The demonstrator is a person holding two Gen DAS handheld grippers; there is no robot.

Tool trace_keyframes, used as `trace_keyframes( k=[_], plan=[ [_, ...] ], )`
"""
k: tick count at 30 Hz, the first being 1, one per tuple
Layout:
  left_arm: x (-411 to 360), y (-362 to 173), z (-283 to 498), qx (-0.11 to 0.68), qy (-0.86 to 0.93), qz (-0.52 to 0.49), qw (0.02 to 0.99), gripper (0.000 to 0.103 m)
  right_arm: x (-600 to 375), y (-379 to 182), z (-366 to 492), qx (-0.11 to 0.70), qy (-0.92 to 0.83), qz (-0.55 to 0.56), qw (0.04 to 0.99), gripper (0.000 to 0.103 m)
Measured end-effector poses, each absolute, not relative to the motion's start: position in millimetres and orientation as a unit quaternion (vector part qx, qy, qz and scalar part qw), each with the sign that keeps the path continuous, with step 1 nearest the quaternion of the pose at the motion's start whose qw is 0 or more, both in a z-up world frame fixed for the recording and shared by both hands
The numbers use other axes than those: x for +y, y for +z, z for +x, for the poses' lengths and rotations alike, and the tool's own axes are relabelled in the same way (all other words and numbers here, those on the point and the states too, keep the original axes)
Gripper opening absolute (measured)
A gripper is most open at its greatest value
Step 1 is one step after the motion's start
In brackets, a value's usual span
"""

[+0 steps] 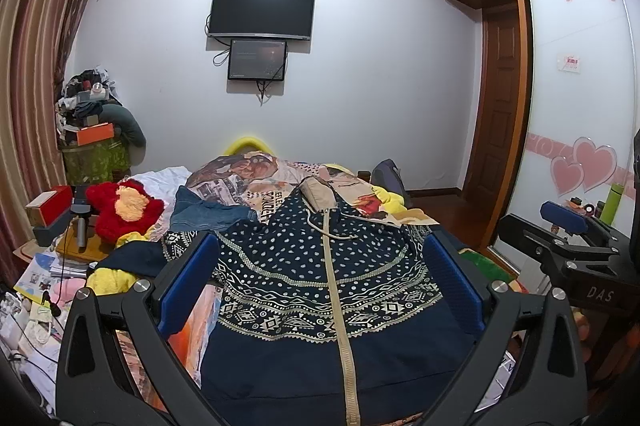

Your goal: Fold large clothes

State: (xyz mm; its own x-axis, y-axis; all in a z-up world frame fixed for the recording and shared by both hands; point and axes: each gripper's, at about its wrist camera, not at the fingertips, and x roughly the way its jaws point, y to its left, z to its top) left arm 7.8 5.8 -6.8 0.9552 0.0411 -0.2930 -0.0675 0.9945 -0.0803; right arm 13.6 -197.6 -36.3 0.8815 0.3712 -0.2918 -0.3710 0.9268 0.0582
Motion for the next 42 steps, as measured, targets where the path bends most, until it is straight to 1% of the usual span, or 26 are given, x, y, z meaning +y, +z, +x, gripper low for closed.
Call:
trace_keyframes(
  k=[11, 16, 20, 27, 33, 36, 40, 42],
  plan=[
    [32.8, -20.2, 39.0, 0.165, 0.044, -0.057, 0.984, 0.103, -188.0, -37.5, 45.2, 0.167, 0.185, -0.01, 0.969, 0.103],
    [65.2, -38.8, 74.9, 0.191, 0.091, -0.062, 0.975, 0.103, -167.7, -41.6, 84.3, 0.165, 0.181, -0.046, 0.968, 0.103],
    [103.2, -59.8, 109.8, 0.216, 0.127, -0.077, 0.965, 0.103, -148.0, -51.7, 129.9, 0.181, 0.193, -0.068, 0.962, 0.103],
    [187.0, -118.0, 171.5, 0.277, 0.18, -0.101, 0.938, 0.103, -113.6, -89.1, 221.1, 0.232, 0.21, -0.096, 0.945, 0.103],
    [269.1, -185.7, 204.8, 0.355, 0.186, -0.182, 0.898, 0.103, -84.7, -137.3, 293.4, 0.284, 0.215, -0.135, 0.925, 0.103],
    [294.9, -211.6, 212.7, 0.38, 0.181, -0.22, 0.88, 0.103, -72.5, -166.0, 325.3, 0.318, 0.221, -0.152, 0.909, 0.103],
    [322.4, -240.8, 227.5, 0.404, 0.168, -0.269, 0.858, 0.09, -59.0, -198.4, 360.2, 0.356, 0.228, -0.156, 0.893, 0.103],
    [333.4, -251.4, 235.1, 0.404, 0.16, -0.29, 0.853, 0.088, -52.6, -212.9, 376.2, 0.376, 0.232, -0.154, 0.884, 0.103]
  ],
)
